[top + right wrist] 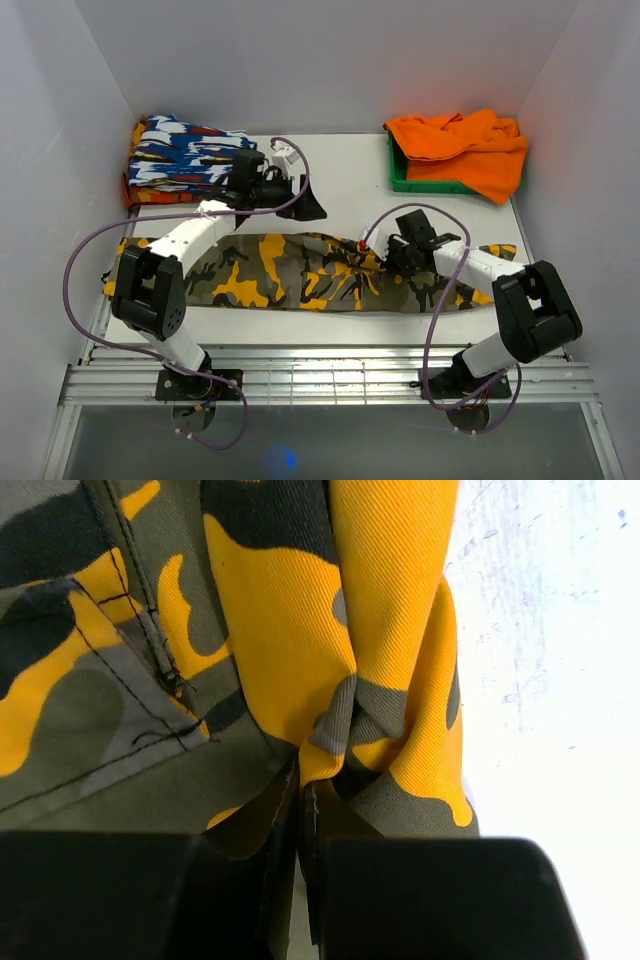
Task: Fold and stack the trousers
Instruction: Fold the trousers
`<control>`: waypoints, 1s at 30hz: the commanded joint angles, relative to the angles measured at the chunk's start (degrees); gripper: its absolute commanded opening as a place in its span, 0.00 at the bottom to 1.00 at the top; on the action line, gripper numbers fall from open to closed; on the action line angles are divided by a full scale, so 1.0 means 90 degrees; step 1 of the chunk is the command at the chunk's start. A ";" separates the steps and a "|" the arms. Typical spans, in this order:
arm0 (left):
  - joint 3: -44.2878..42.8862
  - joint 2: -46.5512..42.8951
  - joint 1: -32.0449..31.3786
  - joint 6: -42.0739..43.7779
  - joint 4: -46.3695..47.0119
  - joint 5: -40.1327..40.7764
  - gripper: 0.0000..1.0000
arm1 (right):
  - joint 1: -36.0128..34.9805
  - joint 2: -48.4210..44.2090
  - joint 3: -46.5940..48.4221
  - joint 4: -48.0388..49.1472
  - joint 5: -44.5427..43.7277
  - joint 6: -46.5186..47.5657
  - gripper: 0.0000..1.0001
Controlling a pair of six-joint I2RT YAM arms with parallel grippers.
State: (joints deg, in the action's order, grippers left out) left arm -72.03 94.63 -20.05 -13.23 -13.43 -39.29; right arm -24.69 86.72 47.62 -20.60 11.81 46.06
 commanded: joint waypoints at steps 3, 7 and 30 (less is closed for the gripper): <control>0.0191 -0.0202 -0.0740 -0.1232 0.0622 -0.0088 0.86 | -0.0440 -0.0407 -0.1129 0.2239 -0.1350 0.0146 0.08; 0.0122 0.0372 -0.1188 -0.1878 0.0817 0.0039 0.73 | -0.0675 -0.0465 -0.1685 0.3155 -0.1732 0.0019 0.08; 0.0346 0.2308 -0.1659 -0.3489 0.2683 0.0918 0.81 | -0.0743 -0.1011 -0.2351 0.3587 -0.1439 0.0252 0.52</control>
State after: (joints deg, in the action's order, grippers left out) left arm -68.01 115.83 -34.50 -41.39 7.84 -31.94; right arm -31.14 79.53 28.23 13.30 -2.48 47.68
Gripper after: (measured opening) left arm 0.808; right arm 0.477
